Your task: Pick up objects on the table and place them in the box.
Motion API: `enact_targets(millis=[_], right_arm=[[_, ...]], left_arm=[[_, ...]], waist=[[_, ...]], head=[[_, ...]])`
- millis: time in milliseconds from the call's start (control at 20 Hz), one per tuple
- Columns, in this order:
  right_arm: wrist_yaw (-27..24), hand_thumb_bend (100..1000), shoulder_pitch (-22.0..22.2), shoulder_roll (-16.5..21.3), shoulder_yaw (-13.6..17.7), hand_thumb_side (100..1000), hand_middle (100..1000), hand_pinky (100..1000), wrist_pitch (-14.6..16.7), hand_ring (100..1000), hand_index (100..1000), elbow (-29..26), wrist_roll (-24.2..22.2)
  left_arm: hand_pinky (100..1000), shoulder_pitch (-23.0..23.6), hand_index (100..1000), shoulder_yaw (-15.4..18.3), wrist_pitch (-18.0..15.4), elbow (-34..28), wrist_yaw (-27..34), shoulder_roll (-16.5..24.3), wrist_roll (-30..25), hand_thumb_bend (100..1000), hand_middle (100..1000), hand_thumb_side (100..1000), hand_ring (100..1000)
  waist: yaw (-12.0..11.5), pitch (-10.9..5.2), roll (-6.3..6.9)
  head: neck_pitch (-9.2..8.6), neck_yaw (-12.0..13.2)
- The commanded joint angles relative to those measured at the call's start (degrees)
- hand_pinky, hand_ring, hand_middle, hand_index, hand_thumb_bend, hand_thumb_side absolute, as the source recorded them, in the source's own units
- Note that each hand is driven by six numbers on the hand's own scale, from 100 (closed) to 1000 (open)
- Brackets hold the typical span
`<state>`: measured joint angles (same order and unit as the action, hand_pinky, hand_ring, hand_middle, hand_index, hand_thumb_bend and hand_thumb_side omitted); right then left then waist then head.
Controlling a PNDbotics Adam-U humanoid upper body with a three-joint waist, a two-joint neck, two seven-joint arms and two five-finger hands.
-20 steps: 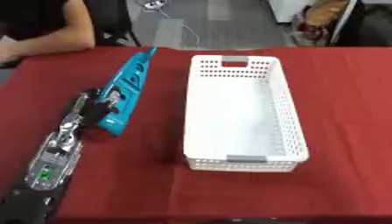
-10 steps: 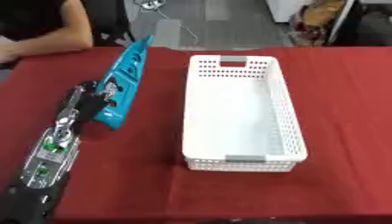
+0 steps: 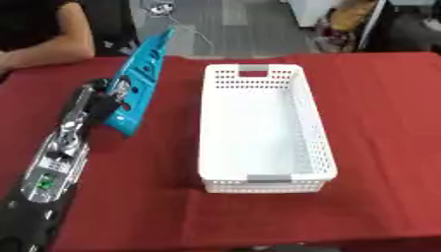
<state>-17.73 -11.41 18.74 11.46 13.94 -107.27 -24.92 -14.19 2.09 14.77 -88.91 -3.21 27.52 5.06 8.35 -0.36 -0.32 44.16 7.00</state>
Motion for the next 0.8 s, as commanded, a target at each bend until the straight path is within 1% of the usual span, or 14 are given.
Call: enact_targets(millis=[50, 250, 550, 800], right_arm=[[0.1, 100, -0.1, 1.7, 0.2, 994, 871, 686, -0.1, 849, 1000, -0.2, -0.1], [0.0, 100, -0.1, 1.8, 0.2, 994, 871, 686, -0.1, 849, 1000, -0.1, -0.2], [0.0, 100, -0.1, 1.9, 0.1, 994, 871, 687, -0.2, 849, 1000, 0.0, -0.3], [0.0, 100, -0.1, 1.9, 0.0, 994, 871, 687, -0.2, 849, 1000, 0.0, -0.5]], left_arm=[[100, -2.4, 102, -0.8, 0.7, 0.2, -0.4, 5.5, -1.5, 100, 100, 615, 100], [100, -4.5, 102, -2.0, 1.4, 1.4, -1.2, 9.5, -3.2, 100, 100, 617, 100], [100, -6.9, 103, -3.2, 1.7, 2.1, -2.2, 11.6, -4.9, 100, 100, 618, 100], [100, -9.9, 104, -5.2, 1.9, 2.6, -3.5, 13.5, -7.4, 100, 100, 617, 100]], waist=[[0.2, -0.77, 0.2], [0.5, -1.08, 0.43], [0.6, -1.24, 0.53], [0.8, -1.36, 0.65]], head=[[-0.04, -0.5], [-0.04, -0.5], [-0.04, -0.5], [-0.04, -0.4]])
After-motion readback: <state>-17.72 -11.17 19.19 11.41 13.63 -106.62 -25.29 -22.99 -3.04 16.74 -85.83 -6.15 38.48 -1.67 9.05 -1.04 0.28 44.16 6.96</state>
